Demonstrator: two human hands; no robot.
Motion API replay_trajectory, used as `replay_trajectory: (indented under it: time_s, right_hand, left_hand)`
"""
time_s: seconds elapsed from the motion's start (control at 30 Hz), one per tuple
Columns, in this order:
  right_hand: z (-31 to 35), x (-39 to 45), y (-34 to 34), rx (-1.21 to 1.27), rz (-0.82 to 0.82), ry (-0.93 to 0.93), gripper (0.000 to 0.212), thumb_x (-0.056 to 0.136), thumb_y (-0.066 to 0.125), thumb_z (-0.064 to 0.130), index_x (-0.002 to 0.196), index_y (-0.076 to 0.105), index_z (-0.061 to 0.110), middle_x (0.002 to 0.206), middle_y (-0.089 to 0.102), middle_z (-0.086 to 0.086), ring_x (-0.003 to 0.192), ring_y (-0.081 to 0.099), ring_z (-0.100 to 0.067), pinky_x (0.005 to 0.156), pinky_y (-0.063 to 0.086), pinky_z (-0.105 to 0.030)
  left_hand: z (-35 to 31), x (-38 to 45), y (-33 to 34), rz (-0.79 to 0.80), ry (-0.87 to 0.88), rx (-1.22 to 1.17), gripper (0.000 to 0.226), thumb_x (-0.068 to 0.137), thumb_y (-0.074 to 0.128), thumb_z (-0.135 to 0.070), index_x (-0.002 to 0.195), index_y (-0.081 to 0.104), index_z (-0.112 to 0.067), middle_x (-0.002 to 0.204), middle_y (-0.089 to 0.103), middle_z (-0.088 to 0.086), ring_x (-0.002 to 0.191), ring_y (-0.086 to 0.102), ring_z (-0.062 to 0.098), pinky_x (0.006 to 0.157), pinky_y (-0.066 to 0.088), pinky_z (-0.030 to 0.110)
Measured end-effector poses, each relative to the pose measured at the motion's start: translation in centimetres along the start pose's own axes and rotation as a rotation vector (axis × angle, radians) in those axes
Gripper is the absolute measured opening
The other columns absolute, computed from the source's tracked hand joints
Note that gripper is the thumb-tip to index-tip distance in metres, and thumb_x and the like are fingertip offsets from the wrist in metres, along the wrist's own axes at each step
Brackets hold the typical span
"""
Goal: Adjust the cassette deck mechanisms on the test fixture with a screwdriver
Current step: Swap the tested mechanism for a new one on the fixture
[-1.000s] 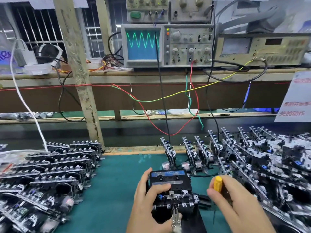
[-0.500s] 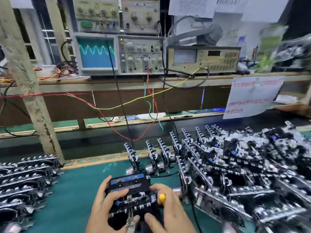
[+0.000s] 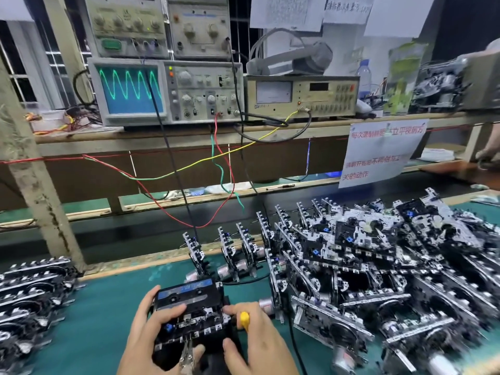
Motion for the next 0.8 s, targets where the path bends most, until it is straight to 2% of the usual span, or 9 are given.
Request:
replay_trajectory:
  time_s: [0.03, 0.1, 0.33, 0.43, 0.57, 0.67, 0.73, 0.8]
  right_hand:
    - [0.0, 0.0, 0.0, -0.004, -0.004, -0.009, 0.039, 0.093, 0.053, 0.045, 0.12, 0.03, 0.061, 0.107, 0.039, 0.034, 0.104, 0.044, 0.016, 0.084, 0.029, 0.0]
    - [-0.1, 0.0, 0.0, -0.003, -0.025, -0.019, 0.037, 0.092, 0.052, 0.044, 0.123, 0.036, 0.057, 0.104, 0.041, 0.034, 0.104, 0.045, 0.013, 0.085, 0.031, -0.003]
    - [-0.2, -0.1, 0.1, 0.028, -0.123, -0.05, 0.032, 0.089, 0.049, 0.044, 0.121, 0.049, 0.045, 0.097, 0.046, 0.031, 0.1, 0.05, 0.009, 0.086, 0.036, -0.007]
    - [-0.2, -0.2, 0.1, 0.027, -0.146, -0.067, 0.034, 0.087, 0.045, 0.048, 0.12, 0.048, 0.048, 0.104, 0.046, 0.034, 0.103, 0.05, 0.01, 0.087, 0.037, -0.007]
    - [-0.4, -0.3, 0.2, 0.041, -0.146, -0.061, 0.029, 0.086, 0.045, 0.048, 0.114, 0.046, 0.052, 0.109, 0.053, 0.028, 0.109, 0.052, 0.008, 0.092, 0.041, -0.012]
    - [-0.3, -0.4, 0.0, 0.057, -0.146, -0.052, 0.034, 0.084, 0.043, 0.048, 0.118, 0.039, 0.05, 0.111, 0.055, 0.027, 0.106, 0.053, 0.007, 0.089, 0.039, -0.008]
    - [-0.4, -0.5, -0.2, 0.07, -0.155, -0.048, 0.038, 0.083, 0.043, 0.048, 0.118, 0.031, 0.056, 0.112, 0.057, 0.024, 0.105, 0.055, 0.004, 0.088, 0.039, -0.008]
    - [-0.4, -0.6, -0.2, 0.081, -0.152, -0.05, 0.037, 0.084, 0.043, 0.048, 0.114, 0.03, 0.063, 0.114, 0.057, 0.022, 0.108, 0.054, 0.004, 0.089, 0.039, -0.008]
  left_hand:
    - [-0.6, 0.3, -0.2, -0.077, 0.023, 0.057, 0.066, 0.057, 0.083, -0.057, 0.118, 0.059, -0.062, 0.157, 0.031, 0.0, 0.146, 0.033, 0.029, 0.115, 0.027, 0.039]
    - [-1.8, 0.2, -0.2, -0.197, 0.069, 0.136, 0.058, 0.052, 0.073, -0.058, 0.107, 0.058, -0.068, 0.152, 0.042, 0.005, 0.141, 0.042, 0.028, 0.112, 0.034, 0.047]
    - [-1.3, 0.0, -0.5, -0.24, 0.02, 0.105, 0.057, 0.052, 0.073, -0.06, 0.106, 0.058, -0.067, 0.152, 0.042, 0.001, 0.141, 0.043, 0.028, 0.11, 0.035, 0.049]
    - [-1.2, 0.0, -0.4, -0.231, 0.021, 0.115, 0.058, 0.051, 0.073, -0.061, 0.107, 0.058, -0.066, 0.152, 0.042, 0.001, 0.14, 0.042, 0.027, 0.11, 0.034, 0.048]
    - [-0.7, -0.1, -0.5, -0.225, 0.002, 0.118, 0.058, 0.052, 0.074, -0.062, 0.107, 0.058, -0.065, 0.153, 0.042, 0.0, 0.14, 0.042, 0.026, 0.109, 0.035, 0.049]
    - [-0.2, -0.4, -0.5, -0.228, -0.021, 0.119, 0.06, 0.05, 0.075, -0.064, 0.109, 0.06, -0.063, 0.154, 0.039, -0.009, 0.138, 0.042, 0.013, 0.108, 0.035, 0.046]
    - [0.1, -0.5, -0.4, -0.232, -0.033, 0.117, 0.062, 0.049, 0.075, -0.066, 0.109, 0.06, -0.062, 0.154, 0.038, -0.014, 0.133, 0.041, 0.001, 0.107, 0.035, 0.044]
    - [0.4, -0.6, -0.5, -0.236, -0.046, 0.12, 0.062, 0.049, 0.076, -0.067, 0.109, 0.06, -0.062, 0.154, 0.037, -0.016, 0.132, 0.04, -0.003, 0.106, 0.035, 0.044]
Point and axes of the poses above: each hand's wrist, its own x-axis towards the middle knuckle, its own y-axis out of the palm, z = x × y, the point moved 9 cm from there along x, towards the middle knuckle
